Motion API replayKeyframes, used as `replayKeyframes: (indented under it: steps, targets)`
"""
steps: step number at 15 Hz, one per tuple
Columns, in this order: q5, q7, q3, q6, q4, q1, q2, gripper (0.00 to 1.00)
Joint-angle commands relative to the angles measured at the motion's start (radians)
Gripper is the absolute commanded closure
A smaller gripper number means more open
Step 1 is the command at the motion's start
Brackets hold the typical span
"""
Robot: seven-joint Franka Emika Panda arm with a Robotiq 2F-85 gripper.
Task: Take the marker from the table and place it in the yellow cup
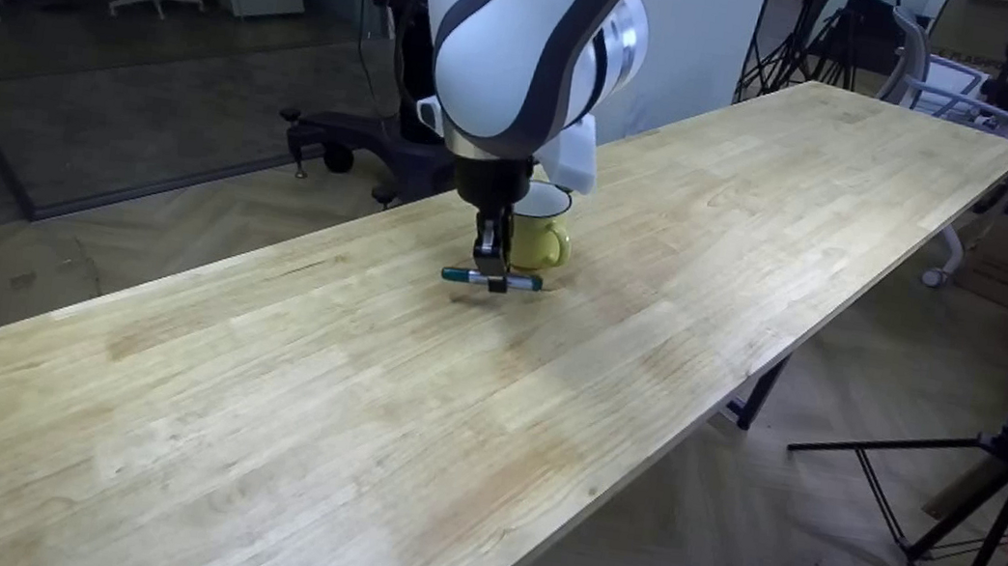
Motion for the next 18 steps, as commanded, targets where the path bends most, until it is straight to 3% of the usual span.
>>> replayKeyframes:
  steps: [1,7,10,11,17,18]
  targets:
    - [0.029,0.051,0.004,-0.044,-0.107,0.001,-0.152,0.95]
    - [0.131,0.043,0.031,-0.079,-0.324,-0.017,-0.417,0.95]
    - [0.114,0.055,0.003,-0.067,-0.421,0.0,-0.535,0.95]
    - [0.126,0.024,0.01,-0.077,-0.327,0.0,-0.437,0.79]
    - [0.126,0.023,0.001,-0.075,-0.407,0.003,-0.52,0.79]
    - [0.126,0.023,0.001,-0.075,-0.408,0.003,-0.52,0.95]
